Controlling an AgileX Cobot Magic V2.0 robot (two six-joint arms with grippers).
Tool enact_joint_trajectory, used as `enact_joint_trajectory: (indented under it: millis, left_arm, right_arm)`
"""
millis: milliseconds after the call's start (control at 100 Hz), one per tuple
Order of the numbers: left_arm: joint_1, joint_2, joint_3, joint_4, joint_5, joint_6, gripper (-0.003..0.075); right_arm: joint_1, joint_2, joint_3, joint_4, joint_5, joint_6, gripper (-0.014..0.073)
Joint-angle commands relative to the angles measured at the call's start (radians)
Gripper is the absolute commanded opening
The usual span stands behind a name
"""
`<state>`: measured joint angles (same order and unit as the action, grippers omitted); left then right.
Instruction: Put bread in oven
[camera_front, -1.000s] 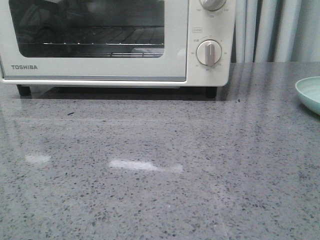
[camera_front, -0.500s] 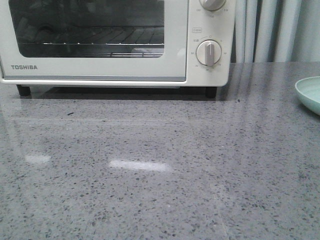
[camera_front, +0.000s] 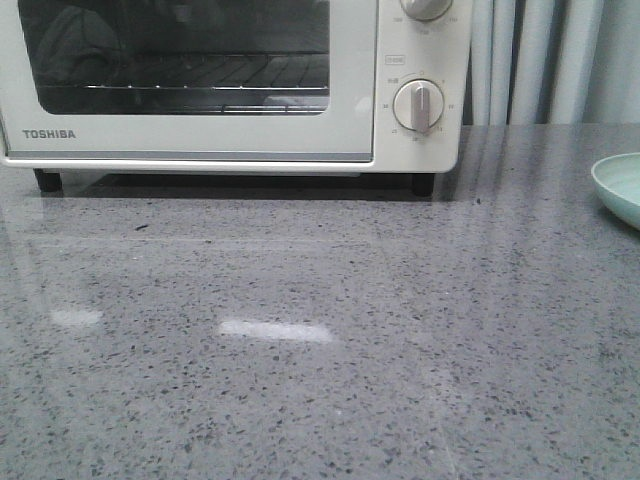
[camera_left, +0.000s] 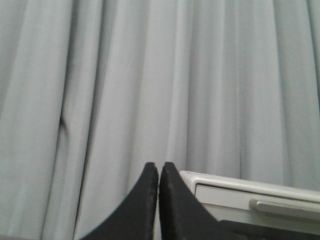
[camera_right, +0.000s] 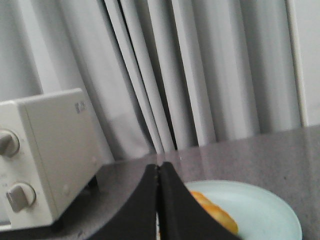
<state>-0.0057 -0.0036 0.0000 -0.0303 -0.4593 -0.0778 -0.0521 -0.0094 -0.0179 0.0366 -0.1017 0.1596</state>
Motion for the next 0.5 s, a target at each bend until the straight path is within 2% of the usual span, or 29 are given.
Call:
enact_joint_trajectory:
  millis: [0, 110, 180, 260, 380, 490]
  left_arm:
    - [0.002, 0.013, -0.011, -0.066, -0.058, -0.025, -0.0022]
    - [0.000, 0.046, -0.081, -0.042, 0.050, -0.161, -0.0021]
    - [-0.007, 0.082, -0.122, 0.060, 0.077, -0.240, -0.0021]
    - [-0.025, 0.128, -0.165, 0.213, 0.050, -0.260, -0.0021]
    - [-0.066, 0.200, -0.243, 0.263, 0.033, -0.324, -0.0021]
    - [-0.117, 0.280, -0.326, 0.325, 0.072, -0.337, -0.0021]
  right_arm:
    - [-0.006, -0.001, -0.091, 0.003, 0.067, 0.001, -0.0068]
    - [-0.006, 0.059, -0.224, 0.003, 0.293, 0.001, -0.0068]
    - [-0.006, 0.123, -0.301, 0.003, 0.382, -0.001, -0.0068]
    - [-0.006, 0.197, -0.377, 0.003, 0.423, -0.002, -0.0068]
    - [-0.006, 0.303, -0.477, 0.003, 0.418, -0.008, -0.0068]
    - [-0.006, 0.401, -0.574, 0.003, 0.497, -0.008, -0.0068]
